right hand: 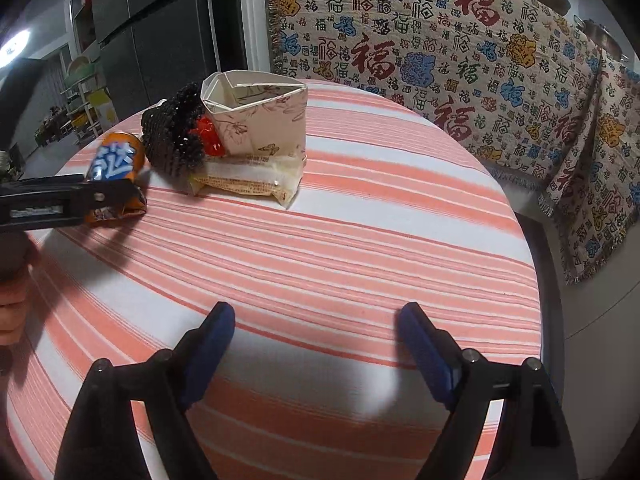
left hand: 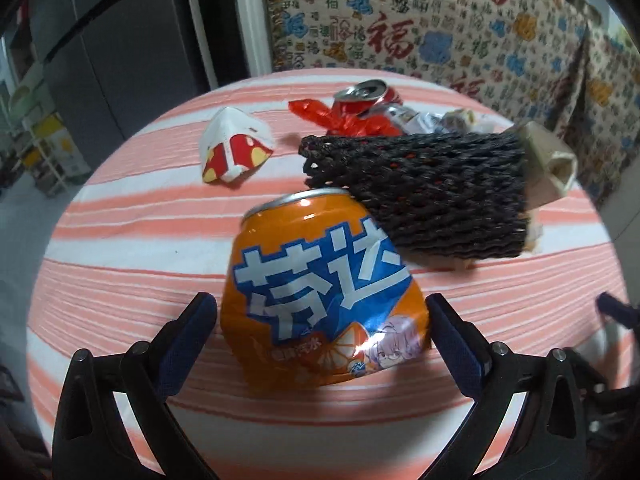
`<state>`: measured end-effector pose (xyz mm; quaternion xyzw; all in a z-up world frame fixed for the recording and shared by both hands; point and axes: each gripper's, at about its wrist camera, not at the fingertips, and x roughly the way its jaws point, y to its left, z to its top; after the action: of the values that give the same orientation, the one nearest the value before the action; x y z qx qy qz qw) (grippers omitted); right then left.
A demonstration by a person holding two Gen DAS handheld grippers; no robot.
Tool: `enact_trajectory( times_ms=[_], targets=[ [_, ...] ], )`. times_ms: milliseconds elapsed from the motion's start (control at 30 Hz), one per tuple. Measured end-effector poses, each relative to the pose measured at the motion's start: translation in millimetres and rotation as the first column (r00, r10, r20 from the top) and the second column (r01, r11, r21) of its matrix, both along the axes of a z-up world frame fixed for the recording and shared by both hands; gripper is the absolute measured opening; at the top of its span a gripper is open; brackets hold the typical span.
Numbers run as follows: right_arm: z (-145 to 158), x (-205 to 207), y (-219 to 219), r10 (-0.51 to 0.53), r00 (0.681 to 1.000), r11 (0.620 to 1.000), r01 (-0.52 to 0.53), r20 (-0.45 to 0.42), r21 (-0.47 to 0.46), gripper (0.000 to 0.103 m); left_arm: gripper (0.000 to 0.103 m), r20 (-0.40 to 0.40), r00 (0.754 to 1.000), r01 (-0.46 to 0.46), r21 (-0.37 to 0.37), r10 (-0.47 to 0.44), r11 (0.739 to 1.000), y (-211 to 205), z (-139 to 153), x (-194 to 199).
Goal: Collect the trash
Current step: 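Grasp the crushed orange can with the left tool while the right tool reaches toward the snack bar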
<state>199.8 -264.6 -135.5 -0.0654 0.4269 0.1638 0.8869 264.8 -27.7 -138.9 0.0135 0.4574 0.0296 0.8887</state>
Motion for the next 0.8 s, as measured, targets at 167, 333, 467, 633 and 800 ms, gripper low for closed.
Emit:
enact_trajectory(
  times_ms=[167,333,467,633,800],
  targets=[
    [1,5,0,0.017,1.0,1.0,-0.017,-0.007,-0.002,0.087,0.103,-0.011,1.0,-0.002,-0.018,0.001,1.0,37,-7,-19],
    [3,39,0,0.037,0.999,0.996,-0.033,-0.036,0.087,0.087,0.102,-0.003,1.0,0.028,-0.058,-0.028,0.998,65,-16,-37],
    [6,66,5,0.04,0.997,0.982,-0.028,-0.061,0.186,0.076,0.102,0.002,0.999,0.052,-0.059,-0.052,0.997,67,-17,-51],
    [4,75,21,0.107,0.991,0.967,-0.083,-0.085,0.24,0.016,0.102,0.009,0.999,0.051,-0.082,-0.051,0.995,72,-14,-58],
    [7,51,12,0.119,0.983,0.968,-0.084,-0.137,0.237,0.001,0.102,0.007,0.999,0.051,-0.077,-0.051,0.996,70,-14,-54]
  ],
)
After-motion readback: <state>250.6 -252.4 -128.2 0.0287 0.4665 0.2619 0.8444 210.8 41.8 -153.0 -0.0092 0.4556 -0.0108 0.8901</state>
